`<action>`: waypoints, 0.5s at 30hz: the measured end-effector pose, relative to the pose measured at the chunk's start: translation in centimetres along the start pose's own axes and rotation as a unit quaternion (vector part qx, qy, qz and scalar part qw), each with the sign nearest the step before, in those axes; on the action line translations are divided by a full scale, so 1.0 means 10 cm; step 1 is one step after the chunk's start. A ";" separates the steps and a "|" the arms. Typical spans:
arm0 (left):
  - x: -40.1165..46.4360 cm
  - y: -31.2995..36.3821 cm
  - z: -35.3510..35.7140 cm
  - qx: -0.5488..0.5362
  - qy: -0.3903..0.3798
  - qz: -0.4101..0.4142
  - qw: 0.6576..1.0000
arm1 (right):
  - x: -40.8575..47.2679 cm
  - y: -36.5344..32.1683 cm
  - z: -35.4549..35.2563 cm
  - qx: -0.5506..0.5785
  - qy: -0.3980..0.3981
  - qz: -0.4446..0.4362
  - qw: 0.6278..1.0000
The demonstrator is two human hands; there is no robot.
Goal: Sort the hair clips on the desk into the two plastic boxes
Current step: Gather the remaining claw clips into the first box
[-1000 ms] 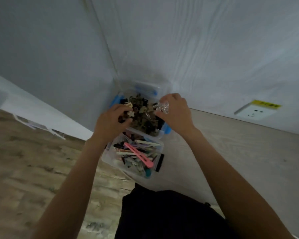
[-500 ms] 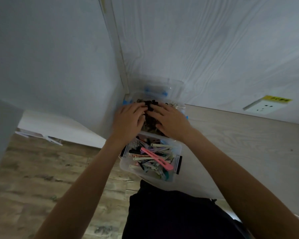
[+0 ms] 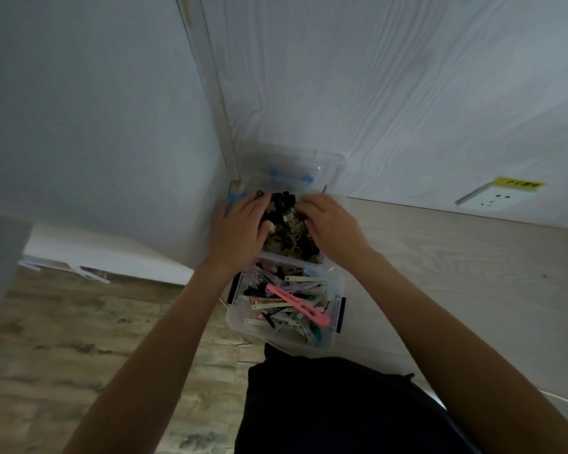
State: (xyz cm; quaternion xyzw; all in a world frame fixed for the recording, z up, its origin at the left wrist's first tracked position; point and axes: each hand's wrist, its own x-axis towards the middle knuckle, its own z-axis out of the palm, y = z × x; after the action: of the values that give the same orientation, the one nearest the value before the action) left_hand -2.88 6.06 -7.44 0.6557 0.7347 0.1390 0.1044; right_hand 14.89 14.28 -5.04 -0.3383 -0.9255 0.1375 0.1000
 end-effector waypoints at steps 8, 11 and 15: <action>0.12 0.04 -0.02 -0.055 0.023 -0.007 0.998 | 0.05 -0.01 -0.30 0.375 0.109 0.142 0.910; 0.04 -0.04 -0.05 -0.085 0.091 -0.014 0.992 | 0.00 -0.04 -0.27 0.315 0.014 0.055 0.947; -0.10 -0.09 -0.01 -0.040 0.055 -0.002 0.998 | -0.18 0.07 -0.20 0.062 -0.033 -0.074 0.995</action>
State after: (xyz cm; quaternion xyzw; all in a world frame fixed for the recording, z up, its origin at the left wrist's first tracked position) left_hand -3.66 5.01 -7.72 0.6406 0.7349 0.2036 0.0903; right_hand 17.20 14.03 -3.52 -0.2576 -0.9405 0.1979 0.1000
